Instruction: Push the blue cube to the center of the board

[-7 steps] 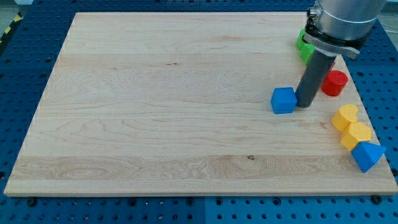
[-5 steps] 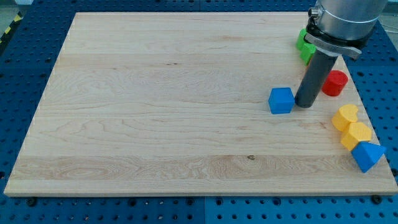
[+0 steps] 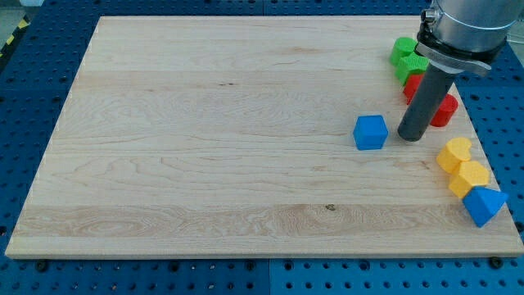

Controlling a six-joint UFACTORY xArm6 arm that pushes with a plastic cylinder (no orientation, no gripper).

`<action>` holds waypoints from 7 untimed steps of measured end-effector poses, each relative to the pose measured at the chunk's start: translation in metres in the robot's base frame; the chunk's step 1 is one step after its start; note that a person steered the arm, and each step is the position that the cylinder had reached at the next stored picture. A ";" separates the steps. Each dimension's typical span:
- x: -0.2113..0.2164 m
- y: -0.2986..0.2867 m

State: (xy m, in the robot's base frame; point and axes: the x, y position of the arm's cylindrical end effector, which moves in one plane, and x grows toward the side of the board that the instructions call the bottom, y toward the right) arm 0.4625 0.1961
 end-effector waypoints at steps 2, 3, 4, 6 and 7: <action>0.000 -0.020; 0.000 -0.045; 0.000 -0.069; 0.000 -0.071; 0.003 -0.079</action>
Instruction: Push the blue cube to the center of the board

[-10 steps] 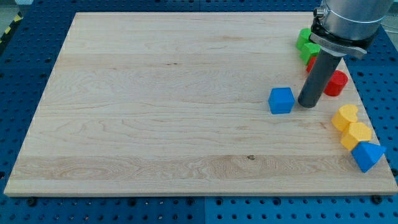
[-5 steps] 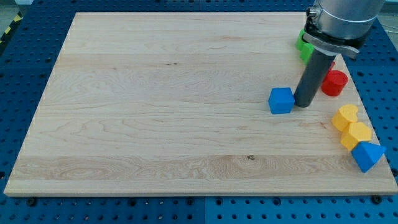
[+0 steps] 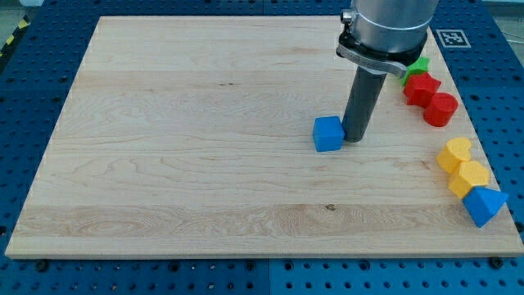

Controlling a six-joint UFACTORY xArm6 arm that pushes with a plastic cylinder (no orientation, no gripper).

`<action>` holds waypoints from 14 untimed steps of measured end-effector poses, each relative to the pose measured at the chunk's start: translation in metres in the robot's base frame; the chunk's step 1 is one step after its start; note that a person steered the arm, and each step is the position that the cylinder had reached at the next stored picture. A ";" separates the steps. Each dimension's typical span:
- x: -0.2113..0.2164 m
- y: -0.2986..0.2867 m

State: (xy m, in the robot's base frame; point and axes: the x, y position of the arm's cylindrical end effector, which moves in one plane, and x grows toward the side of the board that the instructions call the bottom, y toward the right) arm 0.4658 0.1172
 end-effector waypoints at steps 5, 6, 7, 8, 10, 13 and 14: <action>-0.041 -0.015; -0.038 -0.015; -0.032 -0.015; -0.030 -0.015; -0.013 -0.021; 0.004 -0.038; 0.015 -0.043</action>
